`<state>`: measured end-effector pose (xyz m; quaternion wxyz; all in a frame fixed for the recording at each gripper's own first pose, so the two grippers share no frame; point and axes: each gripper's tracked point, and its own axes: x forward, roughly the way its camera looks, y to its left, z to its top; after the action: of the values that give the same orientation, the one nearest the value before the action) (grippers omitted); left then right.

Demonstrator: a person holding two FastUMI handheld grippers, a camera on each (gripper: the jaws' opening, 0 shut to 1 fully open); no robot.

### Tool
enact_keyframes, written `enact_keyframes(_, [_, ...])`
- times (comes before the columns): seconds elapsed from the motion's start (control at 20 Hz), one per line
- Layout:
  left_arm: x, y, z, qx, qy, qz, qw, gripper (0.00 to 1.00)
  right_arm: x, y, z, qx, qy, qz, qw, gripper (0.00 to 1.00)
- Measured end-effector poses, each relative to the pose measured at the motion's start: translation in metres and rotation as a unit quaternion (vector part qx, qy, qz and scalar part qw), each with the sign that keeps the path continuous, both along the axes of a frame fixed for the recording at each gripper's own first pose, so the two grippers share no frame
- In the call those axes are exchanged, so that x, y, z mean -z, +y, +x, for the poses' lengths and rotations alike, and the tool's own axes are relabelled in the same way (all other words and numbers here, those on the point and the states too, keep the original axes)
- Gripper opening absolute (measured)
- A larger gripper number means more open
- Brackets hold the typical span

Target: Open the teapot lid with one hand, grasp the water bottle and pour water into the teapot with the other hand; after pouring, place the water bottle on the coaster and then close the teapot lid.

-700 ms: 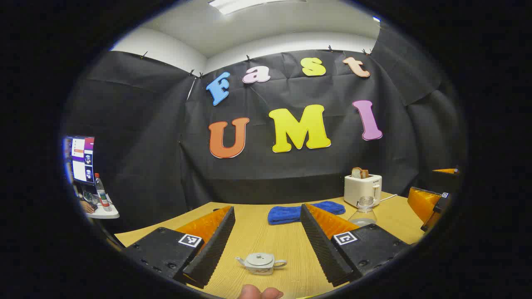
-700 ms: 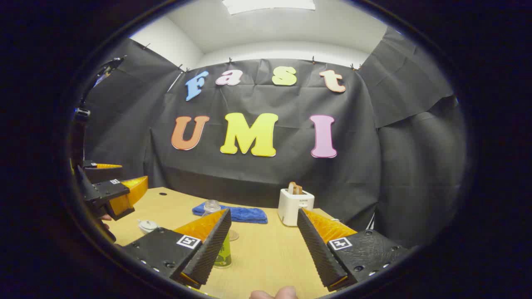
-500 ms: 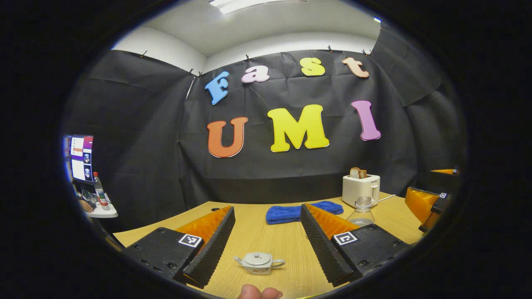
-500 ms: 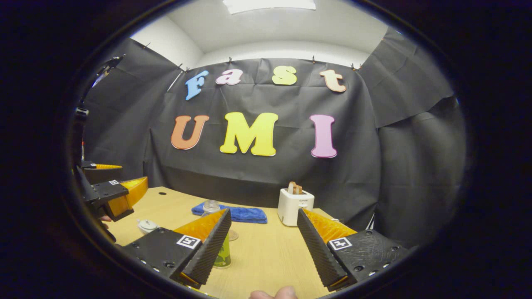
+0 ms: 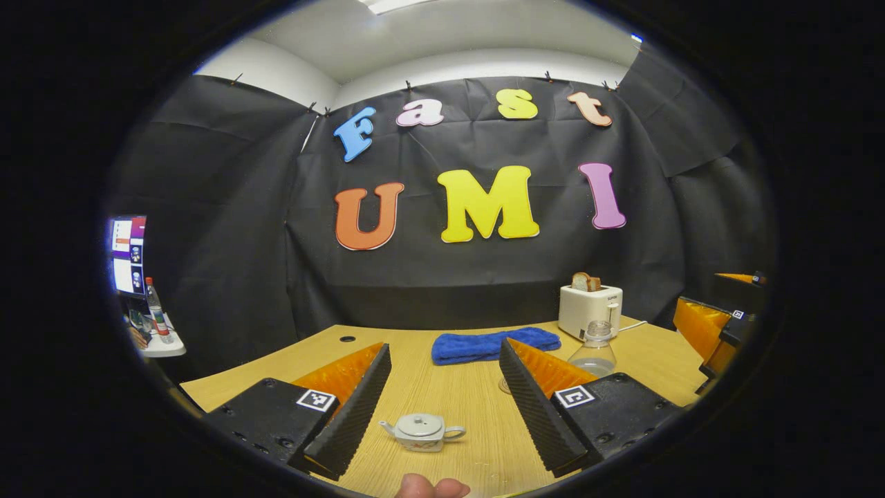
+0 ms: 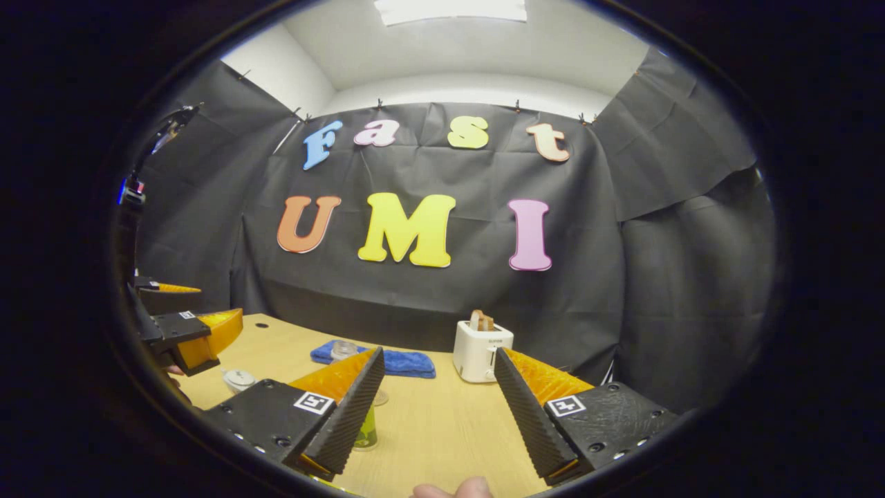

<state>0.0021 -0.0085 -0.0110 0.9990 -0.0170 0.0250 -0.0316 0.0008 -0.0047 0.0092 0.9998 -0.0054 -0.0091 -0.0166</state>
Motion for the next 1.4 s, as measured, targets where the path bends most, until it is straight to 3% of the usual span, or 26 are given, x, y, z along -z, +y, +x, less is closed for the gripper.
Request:
enact_keyframes(0.15, [0.002, -0.001, 0.001, 0.004, 0.001, 0.001, 1.0, 0.99, 0.003, 0.002, 0.004, -0.002, 0.007, -0.002, 1.0, 0.95])
enact_keyframes(0.3, [0.005, -0.002, 0.002, 0.003, 0.006, -0.002, 1.0, 0.99, 0.005, 0.002, 0.006, -0.004, 0.007, -0.002, 1.0, 0.99])
enact_keyframes(0.7, [0.007, -0.012, 0.0, 0.011, 0.002, -0.002, 1.0, 0.99, 0.01, -0.005, 0.014, -0.012, 0.012, 0.003, 1.0, 0.95])
enact_keyframes(1.15, [0.027, -0.02, -0.007, 0.03, 0.013, -0.003, 0.999, 0.99, 0.035, -0.014, 0.02, -0.031, 0.021, 0.009, 0.999, 0.99])
enact_keyframes(1.4, [0.056, 0.017, -0.017, -0.005, 0.036, -0.007, 0.999, 0.99, 0.061, -0.012, 0.021, -0.047, 0.052, 0.031, 0.997, 0.95])
